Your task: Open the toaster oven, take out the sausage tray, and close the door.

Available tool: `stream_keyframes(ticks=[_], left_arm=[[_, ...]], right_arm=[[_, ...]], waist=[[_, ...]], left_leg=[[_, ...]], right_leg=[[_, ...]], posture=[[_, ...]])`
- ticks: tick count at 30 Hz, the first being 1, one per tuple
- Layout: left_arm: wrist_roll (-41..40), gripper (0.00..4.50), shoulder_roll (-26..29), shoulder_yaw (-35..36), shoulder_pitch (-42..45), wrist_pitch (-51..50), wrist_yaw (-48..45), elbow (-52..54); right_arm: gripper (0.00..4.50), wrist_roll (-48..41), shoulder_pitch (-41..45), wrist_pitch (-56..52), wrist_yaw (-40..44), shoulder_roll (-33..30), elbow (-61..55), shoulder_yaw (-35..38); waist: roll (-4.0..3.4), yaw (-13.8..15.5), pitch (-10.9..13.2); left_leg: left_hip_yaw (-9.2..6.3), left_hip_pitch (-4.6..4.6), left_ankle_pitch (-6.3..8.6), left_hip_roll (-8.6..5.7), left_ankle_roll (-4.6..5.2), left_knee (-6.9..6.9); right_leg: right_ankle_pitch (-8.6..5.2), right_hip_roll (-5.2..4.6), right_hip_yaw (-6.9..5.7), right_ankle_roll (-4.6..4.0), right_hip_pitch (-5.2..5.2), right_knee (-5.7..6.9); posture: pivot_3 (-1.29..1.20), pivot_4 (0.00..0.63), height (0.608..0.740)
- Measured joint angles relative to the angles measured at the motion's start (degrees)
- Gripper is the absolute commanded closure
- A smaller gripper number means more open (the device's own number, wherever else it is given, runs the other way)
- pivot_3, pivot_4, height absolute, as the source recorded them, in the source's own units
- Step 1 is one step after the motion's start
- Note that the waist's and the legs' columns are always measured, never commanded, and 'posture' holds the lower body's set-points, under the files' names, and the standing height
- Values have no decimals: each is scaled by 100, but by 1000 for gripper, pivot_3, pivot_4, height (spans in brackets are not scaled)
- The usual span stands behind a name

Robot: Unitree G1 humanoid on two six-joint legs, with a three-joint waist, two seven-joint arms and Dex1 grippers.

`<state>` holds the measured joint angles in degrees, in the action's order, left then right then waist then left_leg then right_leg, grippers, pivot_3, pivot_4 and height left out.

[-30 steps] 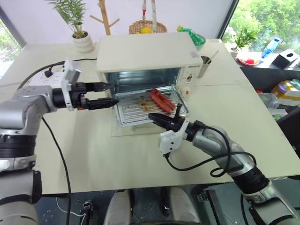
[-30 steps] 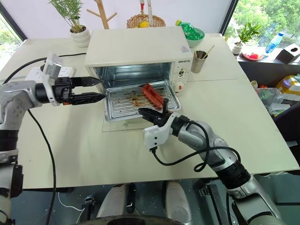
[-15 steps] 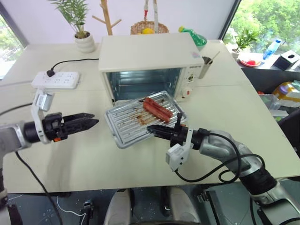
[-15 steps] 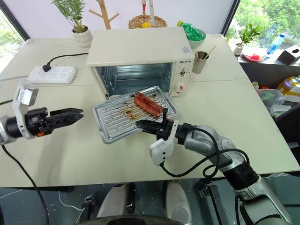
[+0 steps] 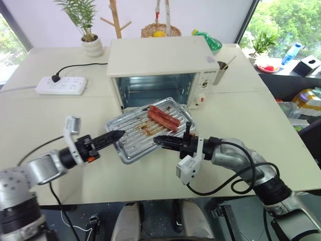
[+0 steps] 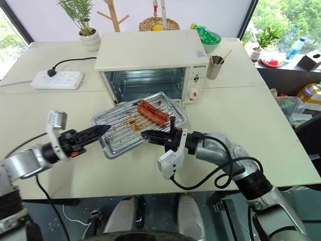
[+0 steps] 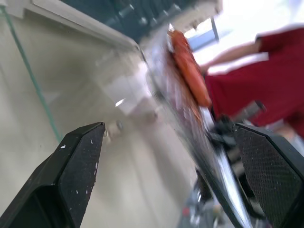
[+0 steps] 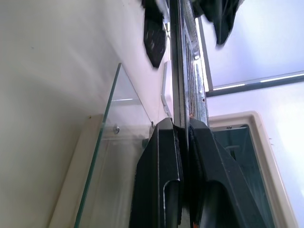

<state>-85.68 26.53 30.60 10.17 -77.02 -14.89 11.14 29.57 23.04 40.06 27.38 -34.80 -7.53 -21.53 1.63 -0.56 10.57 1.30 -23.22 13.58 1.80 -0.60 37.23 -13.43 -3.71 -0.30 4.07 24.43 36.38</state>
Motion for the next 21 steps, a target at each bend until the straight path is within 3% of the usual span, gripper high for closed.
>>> stream_keyframes(ticks=[15, 18, 21], left_arm=[[-1560, 0, 200, -874, 56, 973, 1181, -302], [-1839, 902, 283, -1016, -35, 1153, 1309, -303], [-2061, 2496, 358, -1161, -63, 1311, 1424, -302]], right_arm=[[4481, 15, -2, -47, 79, -6, -9, 2], [4500, 35, -2, -71, 81, -6, -13, 4], [4500, 59, -2, -90, 84, -8, -15, 5]], waist=[[3, -5, -2], [3, -5, -2], [3, -3, -2]], left_leg=[[4, 4, 0, -2, 0, -2], [4, 4, 0, -2, 0, -2], [5, 4, 0, -2, 0, -2]], right_leg=[[-7, 6, -4, -12, 0, 0], [-7, 6, -3, -13, 0, -1], [-7, 6, -3, -13, 0, -1]], posture=[[0, 150, 740], [0, 150, 740], [0, 150, 740]])
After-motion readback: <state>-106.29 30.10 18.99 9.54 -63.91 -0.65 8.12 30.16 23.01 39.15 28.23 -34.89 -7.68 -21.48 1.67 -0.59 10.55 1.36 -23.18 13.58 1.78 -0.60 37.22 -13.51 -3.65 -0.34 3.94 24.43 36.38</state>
